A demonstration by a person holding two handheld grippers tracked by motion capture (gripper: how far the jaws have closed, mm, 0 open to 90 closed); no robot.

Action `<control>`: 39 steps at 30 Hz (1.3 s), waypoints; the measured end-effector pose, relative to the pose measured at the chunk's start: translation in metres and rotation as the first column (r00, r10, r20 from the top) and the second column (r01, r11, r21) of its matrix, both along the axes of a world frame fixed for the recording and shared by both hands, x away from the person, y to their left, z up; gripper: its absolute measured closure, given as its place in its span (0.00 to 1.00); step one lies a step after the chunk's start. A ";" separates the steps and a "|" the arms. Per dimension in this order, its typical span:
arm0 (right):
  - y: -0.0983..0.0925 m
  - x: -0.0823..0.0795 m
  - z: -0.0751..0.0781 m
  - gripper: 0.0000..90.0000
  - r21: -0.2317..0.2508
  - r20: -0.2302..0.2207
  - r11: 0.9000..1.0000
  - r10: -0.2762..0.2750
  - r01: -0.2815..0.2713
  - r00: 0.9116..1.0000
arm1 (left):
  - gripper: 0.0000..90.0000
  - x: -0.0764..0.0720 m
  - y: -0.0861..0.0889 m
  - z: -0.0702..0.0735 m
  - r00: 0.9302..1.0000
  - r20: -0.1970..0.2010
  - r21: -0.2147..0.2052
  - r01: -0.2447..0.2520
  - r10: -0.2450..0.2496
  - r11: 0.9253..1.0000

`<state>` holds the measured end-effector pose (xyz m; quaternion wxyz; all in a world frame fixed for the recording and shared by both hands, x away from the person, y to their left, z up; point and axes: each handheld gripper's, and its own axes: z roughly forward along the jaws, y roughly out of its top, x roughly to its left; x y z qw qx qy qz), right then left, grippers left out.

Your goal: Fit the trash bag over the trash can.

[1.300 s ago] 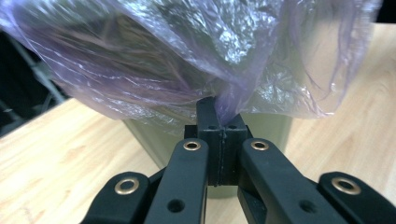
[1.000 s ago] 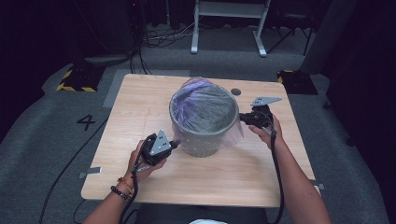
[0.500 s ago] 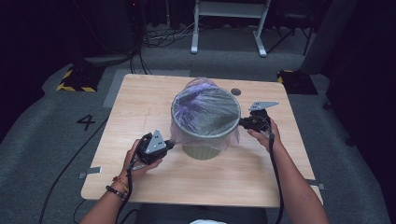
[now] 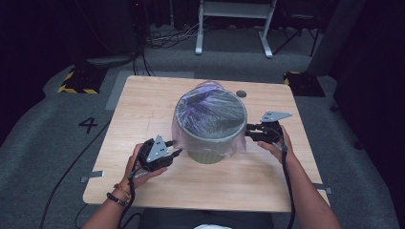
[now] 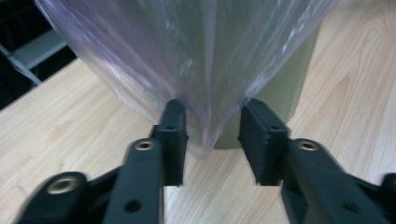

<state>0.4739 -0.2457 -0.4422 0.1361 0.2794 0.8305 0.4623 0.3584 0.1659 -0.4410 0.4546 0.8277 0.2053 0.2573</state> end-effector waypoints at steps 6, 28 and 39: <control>-0.010 -0.036 0.024 0.40 -0.033 0.157 0.999 0.017 -0.012 0.987 | 0.40 -0.005 -0.004 0.005 1.000 0.014 -0.030 -0.008 0.009 1.000; 0.044 -0.094 0.006 0.89 -0.117 0.455 0.993 0.042 0.014 0.890 | 0.91 0.005 -0.016 0.008 1.000 -0.014 -0.002 0.022 -0.022 1.000; 0.039 -0.092 -0.010 1.00 -0.189 0.353 0.980 0.125 -0.061 0.927 | 1.00 0.012 -0.016 -0.005 0.997 -0.066 0.081 0.057 -0.051 0.995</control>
